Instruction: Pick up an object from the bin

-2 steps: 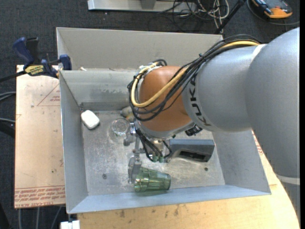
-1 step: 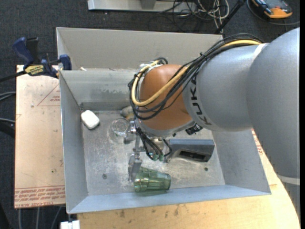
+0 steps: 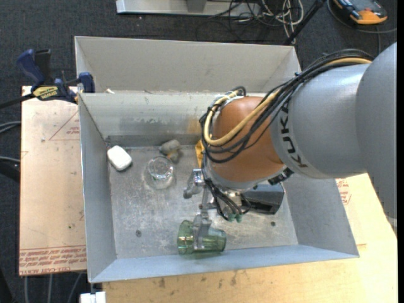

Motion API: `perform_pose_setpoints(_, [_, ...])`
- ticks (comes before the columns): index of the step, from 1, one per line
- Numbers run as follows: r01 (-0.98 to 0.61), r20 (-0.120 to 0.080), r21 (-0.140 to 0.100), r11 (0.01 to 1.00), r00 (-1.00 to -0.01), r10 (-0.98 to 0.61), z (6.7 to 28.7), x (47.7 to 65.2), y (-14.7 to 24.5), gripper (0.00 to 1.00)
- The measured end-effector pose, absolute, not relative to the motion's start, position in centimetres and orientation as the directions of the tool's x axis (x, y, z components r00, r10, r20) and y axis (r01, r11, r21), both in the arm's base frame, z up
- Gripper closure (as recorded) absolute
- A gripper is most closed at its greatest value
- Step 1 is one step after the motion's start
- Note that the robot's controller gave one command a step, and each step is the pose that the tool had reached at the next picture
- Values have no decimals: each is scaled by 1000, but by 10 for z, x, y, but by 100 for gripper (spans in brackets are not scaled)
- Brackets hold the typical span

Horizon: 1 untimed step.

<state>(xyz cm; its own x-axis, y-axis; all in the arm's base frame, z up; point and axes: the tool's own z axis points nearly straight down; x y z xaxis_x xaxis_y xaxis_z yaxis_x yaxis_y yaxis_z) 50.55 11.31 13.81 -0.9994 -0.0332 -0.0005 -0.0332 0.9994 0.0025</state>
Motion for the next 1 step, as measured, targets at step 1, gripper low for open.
perform_pose_setpoints(1, [-66, 3, -1, 998, -998, -66, 138, 498, 68, 0])
